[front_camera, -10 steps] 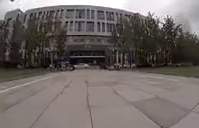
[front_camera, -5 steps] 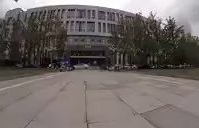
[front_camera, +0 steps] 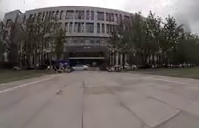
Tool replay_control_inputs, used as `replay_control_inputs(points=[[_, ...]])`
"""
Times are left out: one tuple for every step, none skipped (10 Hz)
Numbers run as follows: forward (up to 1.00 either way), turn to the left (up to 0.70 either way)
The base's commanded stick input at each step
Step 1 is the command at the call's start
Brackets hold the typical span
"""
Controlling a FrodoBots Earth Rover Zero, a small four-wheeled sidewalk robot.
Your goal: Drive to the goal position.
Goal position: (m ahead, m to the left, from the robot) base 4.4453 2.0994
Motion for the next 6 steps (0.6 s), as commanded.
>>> replay_control_inputs(points=[[0.70,0.00],[0.70,0.00],[0.70,0.00],[0.70,0.00],[0.70,0.00],[0.70,0.35]])
